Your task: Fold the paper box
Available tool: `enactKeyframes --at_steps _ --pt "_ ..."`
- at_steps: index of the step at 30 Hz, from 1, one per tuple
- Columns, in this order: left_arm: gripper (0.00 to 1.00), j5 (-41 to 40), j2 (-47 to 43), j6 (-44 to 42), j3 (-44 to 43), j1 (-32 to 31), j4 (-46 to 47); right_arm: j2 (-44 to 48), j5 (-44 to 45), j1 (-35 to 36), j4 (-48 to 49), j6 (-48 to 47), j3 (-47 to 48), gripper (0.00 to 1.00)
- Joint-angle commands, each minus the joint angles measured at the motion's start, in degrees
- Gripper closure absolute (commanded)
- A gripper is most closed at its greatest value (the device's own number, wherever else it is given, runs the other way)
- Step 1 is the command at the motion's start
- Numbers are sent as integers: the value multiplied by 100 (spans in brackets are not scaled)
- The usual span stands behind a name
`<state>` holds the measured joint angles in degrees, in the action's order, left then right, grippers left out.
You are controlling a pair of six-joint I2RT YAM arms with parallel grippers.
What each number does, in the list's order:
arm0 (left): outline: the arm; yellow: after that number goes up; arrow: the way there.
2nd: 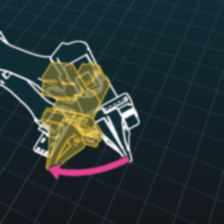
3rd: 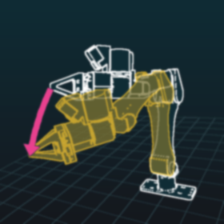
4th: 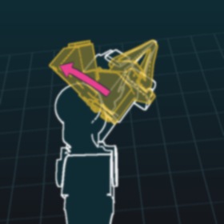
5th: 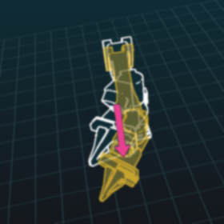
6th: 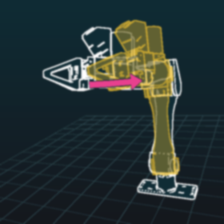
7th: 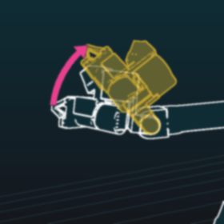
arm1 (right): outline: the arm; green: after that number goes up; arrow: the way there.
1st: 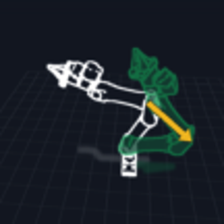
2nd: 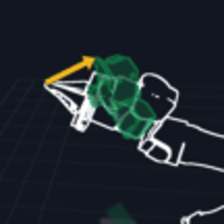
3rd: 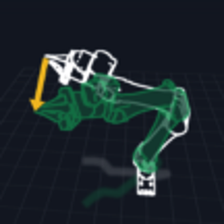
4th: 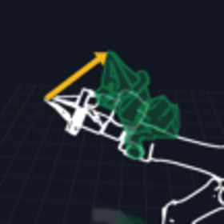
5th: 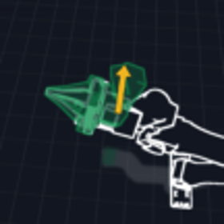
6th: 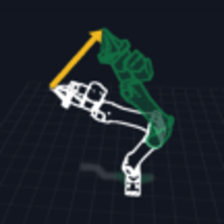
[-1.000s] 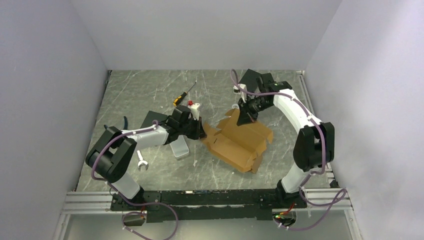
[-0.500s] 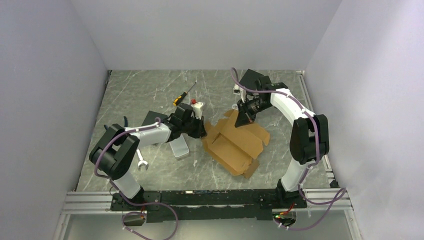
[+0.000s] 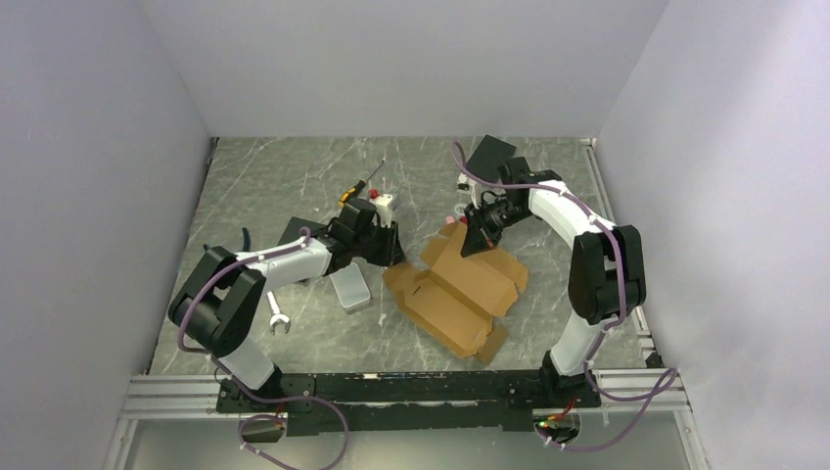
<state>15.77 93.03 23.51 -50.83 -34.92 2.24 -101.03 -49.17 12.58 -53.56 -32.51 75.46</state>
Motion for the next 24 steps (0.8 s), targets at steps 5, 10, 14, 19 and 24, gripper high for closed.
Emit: enactKeyframes --at_steps 5,10,14,19,24 --pt "53 -272 -567 154 -309 78 -795 456 436 -1 549 31 -125 100" --pt "43 -340 -1090 198 -181 205 -1254 590 519 44 689 82 -223 100" --pt "43 -217 -1570 646 293 258 -1475 704 640 179 837 135 -349 100" --pt "47 -210 -2286 1423 933 263 -1801 738 765 295 926 162 -398 100" --pt "47 -130 -3128 1755 1461 262 -1883 873 1019 315 1076 234 -410 100"
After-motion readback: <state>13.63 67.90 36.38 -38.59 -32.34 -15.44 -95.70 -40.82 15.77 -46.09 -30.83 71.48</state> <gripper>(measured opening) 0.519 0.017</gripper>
